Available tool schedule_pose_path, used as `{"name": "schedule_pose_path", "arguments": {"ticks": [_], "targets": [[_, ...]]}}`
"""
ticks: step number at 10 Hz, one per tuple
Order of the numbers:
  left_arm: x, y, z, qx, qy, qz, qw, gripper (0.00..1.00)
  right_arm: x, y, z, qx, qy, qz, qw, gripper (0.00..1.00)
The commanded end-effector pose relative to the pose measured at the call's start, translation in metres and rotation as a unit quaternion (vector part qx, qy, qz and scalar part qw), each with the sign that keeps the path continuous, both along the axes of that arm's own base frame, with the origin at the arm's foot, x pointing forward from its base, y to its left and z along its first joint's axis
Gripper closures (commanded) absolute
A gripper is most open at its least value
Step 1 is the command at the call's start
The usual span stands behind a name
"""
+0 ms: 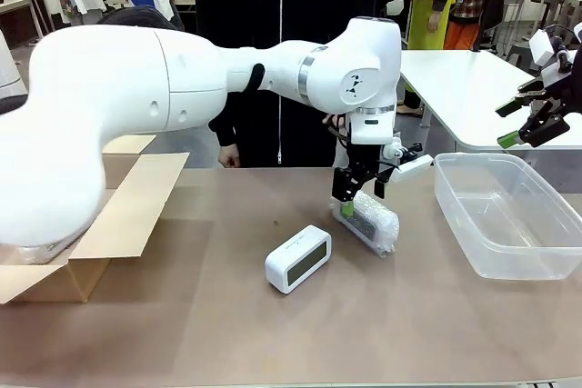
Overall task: Separate and place wrapped and unwrapped clocks.
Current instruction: Pick up the Digital clock indicated by the person.
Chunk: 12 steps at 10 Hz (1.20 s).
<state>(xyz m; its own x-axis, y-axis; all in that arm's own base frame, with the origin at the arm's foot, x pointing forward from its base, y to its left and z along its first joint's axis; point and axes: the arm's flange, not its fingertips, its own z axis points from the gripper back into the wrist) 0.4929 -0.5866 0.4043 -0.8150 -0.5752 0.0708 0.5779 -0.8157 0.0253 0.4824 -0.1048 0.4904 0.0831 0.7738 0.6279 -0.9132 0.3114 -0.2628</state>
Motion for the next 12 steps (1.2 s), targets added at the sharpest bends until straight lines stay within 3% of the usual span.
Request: {"name": "schedule_pose_path", "arguments": {"ticks": [1, 4, 5, 12], "targets": [[0.022, -0.019, 0.011, 0.005, -0.02, -0.02, 1.0, 0.0, 0.0, -0.001, 0.0, -0.001, -0.002, 0.004, 1.0, 0.0], [0.021, -0.018, 0.012, 0.006, -0.014, -0.031, 0.999, 0.0, 0.0, -0.001, 0.0, -0.001, -0.002, 0.004, 1.0, 0.0], [0.006, -0.002, 0.005, -0.005, -0.01, -0.014, 1.0, 0.0, 0.0, -0.001, 0.0, -0.001, -0.002, 0.004, 1.0, 0.0], [0.006, -0.002, 0.005, -0.005, -0.01, -0.014, 1.0, 0.0, 0.0, -0.001, 0.0, -0.001, -0.002, 0.004, 1.0, 0.0]]}}
